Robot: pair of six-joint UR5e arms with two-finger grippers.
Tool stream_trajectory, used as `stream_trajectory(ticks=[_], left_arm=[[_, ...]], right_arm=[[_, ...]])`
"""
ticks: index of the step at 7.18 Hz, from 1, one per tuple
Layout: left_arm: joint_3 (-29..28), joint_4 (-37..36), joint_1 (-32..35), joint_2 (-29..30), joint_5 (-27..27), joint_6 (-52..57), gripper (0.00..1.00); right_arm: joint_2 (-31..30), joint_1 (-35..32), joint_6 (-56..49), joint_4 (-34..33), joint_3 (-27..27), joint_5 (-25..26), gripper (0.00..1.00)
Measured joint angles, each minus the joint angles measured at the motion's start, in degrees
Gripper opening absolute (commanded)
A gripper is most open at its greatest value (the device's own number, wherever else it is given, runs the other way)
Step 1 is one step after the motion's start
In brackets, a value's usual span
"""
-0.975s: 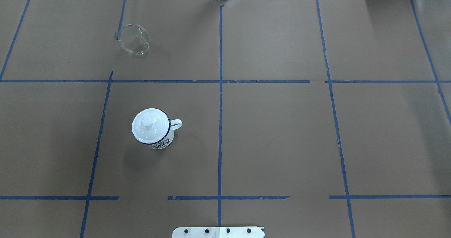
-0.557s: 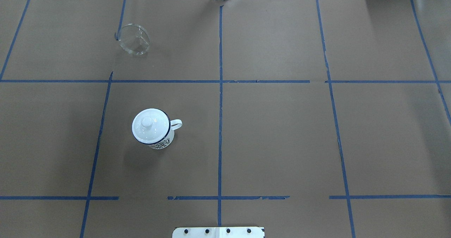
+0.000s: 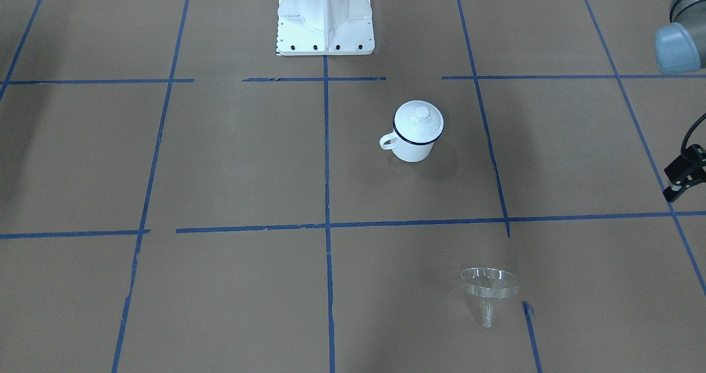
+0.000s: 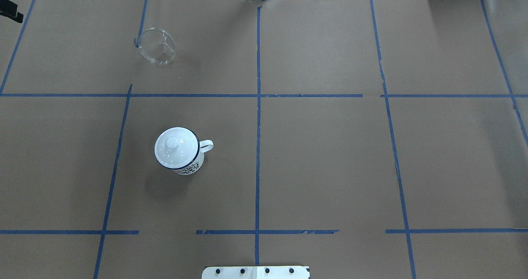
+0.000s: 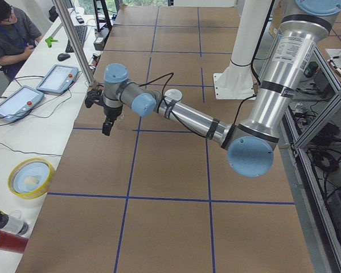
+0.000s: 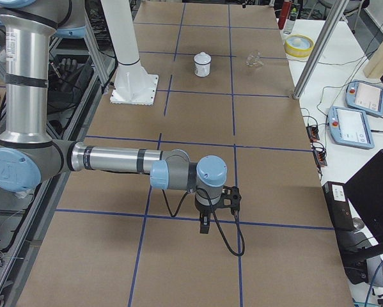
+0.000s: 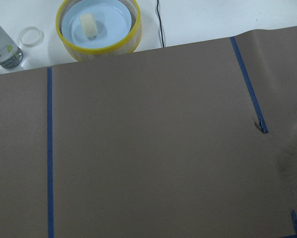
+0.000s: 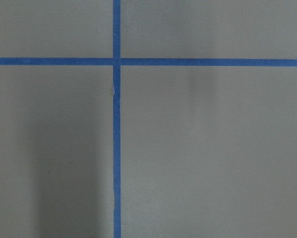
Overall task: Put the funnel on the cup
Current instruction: 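Move the left gripper over the white funnel in the mug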
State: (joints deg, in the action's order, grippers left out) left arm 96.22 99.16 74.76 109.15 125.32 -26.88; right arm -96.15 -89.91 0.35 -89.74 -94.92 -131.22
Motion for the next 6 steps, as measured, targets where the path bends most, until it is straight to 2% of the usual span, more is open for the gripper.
stream_trajectory(ticks=[2,4,6], left_arm=[[6.21,-4.25,-5.56,1.27,-0.08,-10.29,1.0],[13.66,-6.61,-14.67,1.59,-0.29,-23.64,1.0],[20.37,-11.1,-26.68,2.83,-5.22,-37.3,1.0]], right_arm=[[0.0,0.0,0.0,0.0,0.0,0.0,1.0],[0.0,0.0,0.0,0.0,0.0,0.0,1.0],[0.0,0.0,0.0,0.0,0.0,0.0,1.0]])
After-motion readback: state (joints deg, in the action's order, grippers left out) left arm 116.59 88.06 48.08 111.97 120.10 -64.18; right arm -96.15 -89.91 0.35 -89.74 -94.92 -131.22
